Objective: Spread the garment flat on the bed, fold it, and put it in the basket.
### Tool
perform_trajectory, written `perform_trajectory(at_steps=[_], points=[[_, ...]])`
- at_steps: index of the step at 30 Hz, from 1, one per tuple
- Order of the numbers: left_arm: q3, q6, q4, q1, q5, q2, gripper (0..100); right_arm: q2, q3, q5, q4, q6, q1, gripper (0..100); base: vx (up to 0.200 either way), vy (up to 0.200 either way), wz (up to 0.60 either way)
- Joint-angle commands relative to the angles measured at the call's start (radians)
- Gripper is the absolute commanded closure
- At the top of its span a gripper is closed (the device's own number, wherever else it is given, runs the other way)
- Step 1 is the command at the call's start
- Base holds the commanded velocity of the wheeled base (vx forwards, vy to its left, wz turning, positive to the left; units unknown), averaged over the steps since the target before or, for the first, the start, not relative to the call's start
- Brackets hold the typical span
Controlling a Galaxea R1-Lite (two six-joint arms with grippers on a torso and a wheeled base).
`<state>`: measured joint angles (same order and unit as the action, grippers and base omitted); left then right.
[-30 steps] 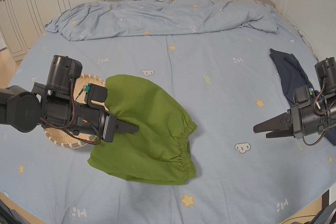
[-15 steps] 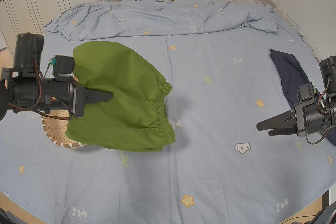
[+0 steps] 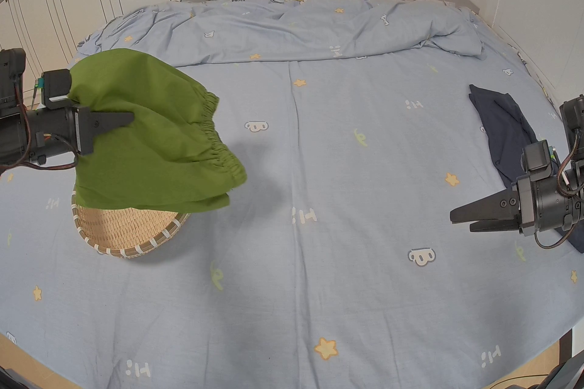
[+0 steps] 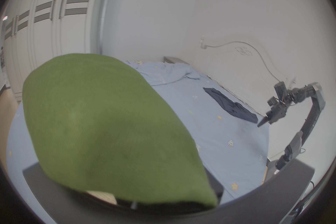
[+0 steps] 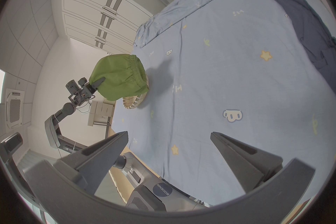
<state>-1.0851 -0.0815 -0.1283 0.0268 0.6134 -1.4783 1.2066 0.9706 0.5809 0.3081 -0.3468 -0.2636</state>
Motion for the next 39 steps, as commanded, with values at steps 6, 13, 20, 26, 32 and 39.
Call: perform_trajectory(at_steps=[6, 13, 20, 26, 32, 39], points=[[0.014, 0.035, -0.008, 0.188, 0.035, -0.181, 100, -0.005, -0.001, 0.001, -0.001, 0.000, 0.004, 0, 0.000, 0.000, 0.00], [0.033, 0.026, -0.008, 0.243, -0.018, -0.432, 100, -0.007, -0.003, 0.001, -0.001, 0.000, -0.002, 0, 0.000, 0.000, 0.00], [0.047, 0.035, -0.002, 0.223, -0.123, -0.510, 100, -0.009, -0.003, 0.001, -0.001, 0.000, -0.003, 0, 0.000, 0.000, 0.00], [0.070, 0.054, 0.030, 0.168, -0.165, -0.516, 100, -0.007, -0.001, 0.001, 0.000, 0.000, -0.003, 0, 0.000, 0.000, 0.00], [0.071, 0.054, 0.116, 0.128, -0.167, -0.493, 100, -0.009, -0.001, 0.001, 0.000, 0.000, -0.003, 0, 0.000, 0.000, 0.00], [0.114, 0.034, 0.202, 0.093, -0.167, -0.407, 100, -0.009, -0.001, 0.001, -0.001, 0.000, -0.005, 0, 0.000, 0.000, 0.00]])
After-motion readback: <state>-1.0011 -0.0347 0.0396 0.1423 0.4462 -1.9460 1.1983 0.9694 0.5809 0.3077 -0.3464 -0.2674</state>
